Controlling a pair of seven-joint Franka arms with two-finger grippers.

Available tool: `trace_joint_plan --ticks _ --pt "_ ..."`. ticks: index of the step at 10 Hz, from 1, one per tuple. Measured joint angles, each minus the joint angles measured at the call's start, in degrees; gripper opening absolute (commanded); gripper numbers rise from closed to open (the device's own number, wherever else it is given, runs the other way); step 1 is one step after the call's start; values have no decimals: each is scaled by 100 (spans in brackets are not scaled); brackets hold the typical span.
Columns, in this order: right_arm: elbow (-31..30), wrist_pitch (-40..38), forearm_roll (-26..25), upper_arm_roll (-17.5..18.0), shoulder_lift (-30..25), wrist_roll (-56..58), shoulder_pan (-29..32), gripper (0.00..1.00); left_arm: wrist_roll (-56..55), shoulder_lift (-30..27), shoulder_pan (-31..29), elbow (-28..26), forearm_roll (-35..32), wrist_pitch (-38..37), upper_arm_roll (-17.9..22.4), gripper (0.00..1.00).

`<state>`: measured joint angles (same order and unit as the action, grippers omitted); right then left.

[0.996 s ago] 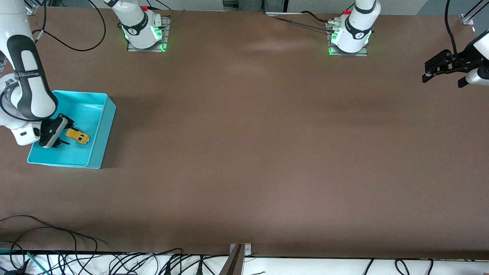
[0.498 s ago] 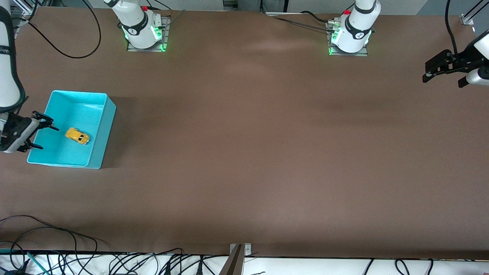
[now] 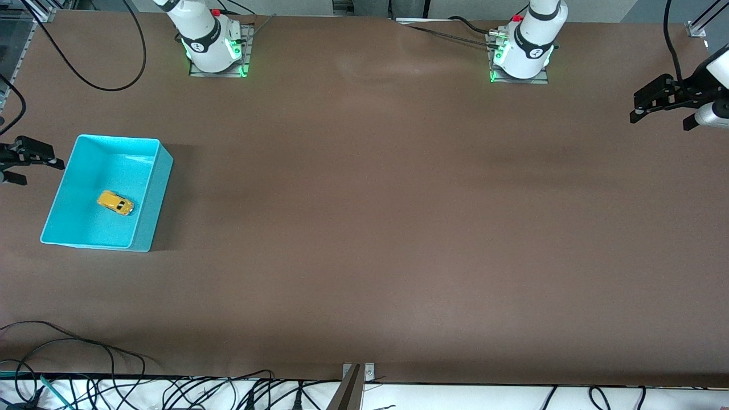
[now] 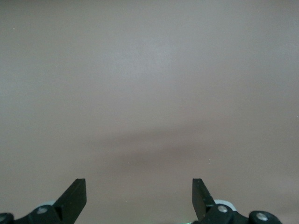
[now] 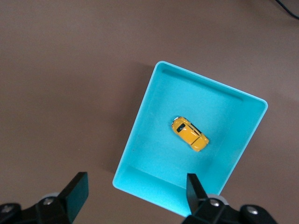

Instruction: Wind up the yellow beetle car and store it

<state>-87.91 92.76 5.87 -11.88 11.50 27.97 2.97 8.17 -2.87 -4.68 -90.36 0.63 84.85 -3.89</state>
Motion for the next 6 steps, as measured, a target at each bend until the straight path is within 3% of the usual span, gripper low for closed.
trace_joint_plan --ticks 3,6 --pt "62 -110 -643 330 -437 -1726 -109 100 2 0 0 0 0 -1 -1 100" --pt "17 -172 -1020 647 -713 -2458 -121 100 8 0 0 0 0 -1 -2 100"
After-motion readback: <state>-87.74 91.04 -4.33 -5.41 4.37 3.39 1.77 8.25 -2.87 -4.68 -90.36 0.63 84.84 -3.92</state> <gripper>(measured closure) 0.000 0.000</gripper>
